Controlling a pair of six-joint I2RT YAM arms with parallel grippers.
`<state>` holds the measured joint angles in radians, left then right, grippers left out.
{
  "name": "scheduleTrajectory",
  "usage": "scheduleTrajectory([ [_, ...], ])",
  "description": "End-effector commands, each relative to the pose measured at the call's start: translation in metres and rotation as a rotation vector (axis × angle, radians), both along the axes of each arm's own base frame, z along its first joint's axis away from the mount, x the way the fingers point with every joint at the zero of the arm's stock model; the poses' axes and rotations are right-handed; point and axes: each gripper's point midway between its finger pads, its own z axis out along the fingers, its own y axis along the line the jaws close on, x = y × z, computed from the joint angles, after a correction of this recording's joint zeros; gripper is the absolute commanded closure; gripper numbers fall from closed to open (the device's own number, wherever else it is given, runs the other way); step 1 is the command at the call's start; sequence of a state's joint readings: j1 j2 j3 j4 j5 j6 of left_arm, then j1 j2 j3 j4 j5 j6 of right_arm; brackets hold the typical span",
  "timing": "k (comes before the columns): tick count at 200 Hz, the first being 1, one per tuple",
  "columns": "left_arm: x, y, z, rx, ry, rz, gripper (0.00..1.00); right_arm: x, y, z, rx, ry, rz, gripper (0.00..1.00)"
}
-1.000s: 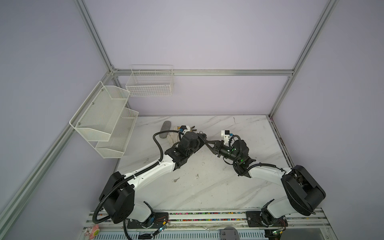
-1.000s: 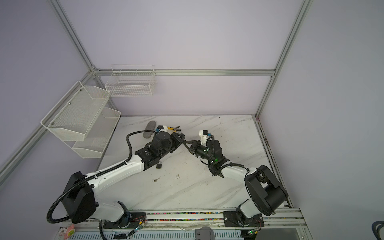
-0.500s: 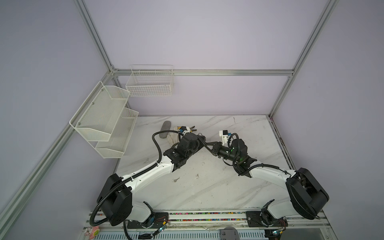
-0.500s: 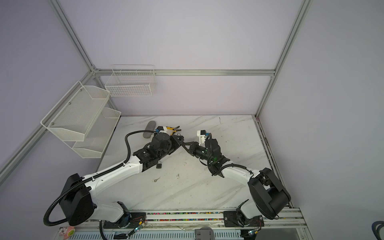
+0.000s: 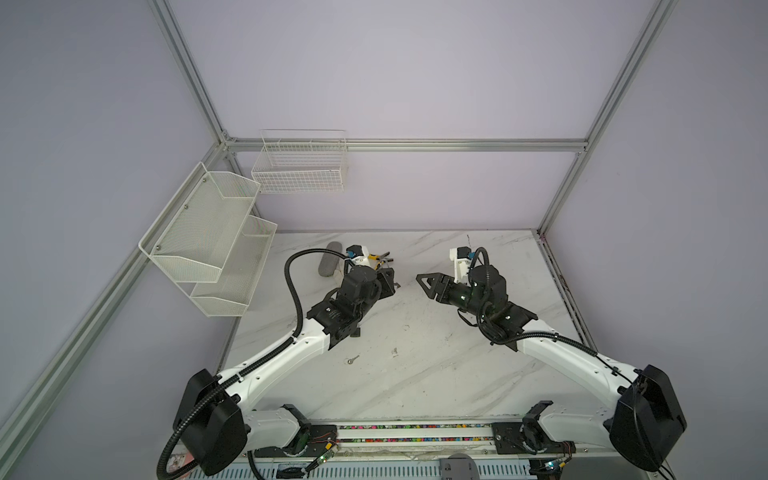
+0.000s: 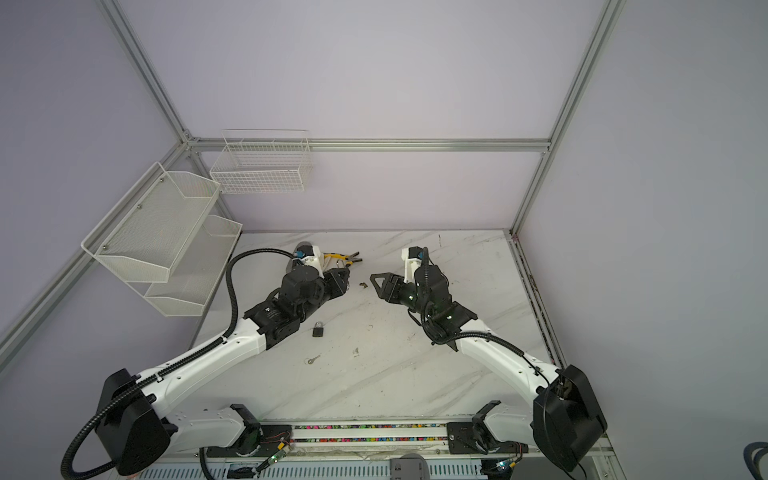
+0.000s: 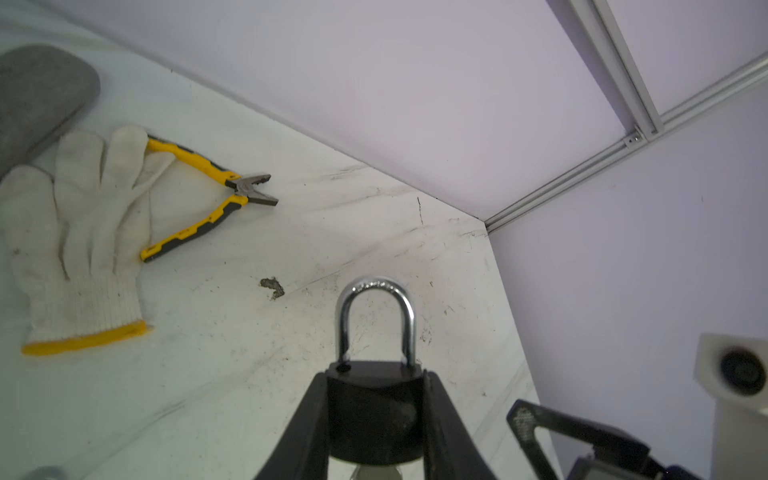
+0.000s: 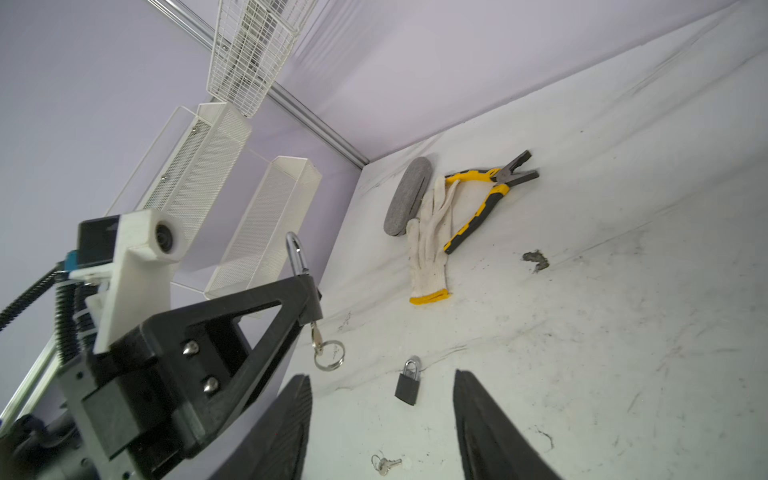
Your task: Unlock with the key
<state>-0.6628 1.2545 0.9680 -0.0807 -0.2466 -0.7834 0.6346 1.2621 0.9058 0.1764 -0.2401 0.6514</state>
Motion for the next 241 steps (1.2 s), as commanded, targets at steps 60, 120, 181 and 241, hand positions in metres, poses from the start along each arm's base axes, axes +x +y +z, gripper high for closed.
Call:
scheduleTrajectory([
  [60,-0.027,-0.015,-0.013,0.415,-0.435,-0.336,1.0,0.004,0.002,0.018,-0.346,-0.041,0.106,0.36],
  [120,-0.021,-0.025,-0.027,0.48,-0.501,-0.373,1.0,0.01,0.028,0.007,-0.497,-0.007,0.169,0.32],
  [181,-0.02,-0.025,-0.028,0.487,-0.521,-0.365,1.0,0.023,0.04,-0.007,-0.599,0.028,0.162,0.3],
  [241,-0.019,-0.024,-0.03,0.502,-0.526,-0.357,1.0,0.041,0.038,-0.018,-0.674,0.067,0.106,0.29],
])
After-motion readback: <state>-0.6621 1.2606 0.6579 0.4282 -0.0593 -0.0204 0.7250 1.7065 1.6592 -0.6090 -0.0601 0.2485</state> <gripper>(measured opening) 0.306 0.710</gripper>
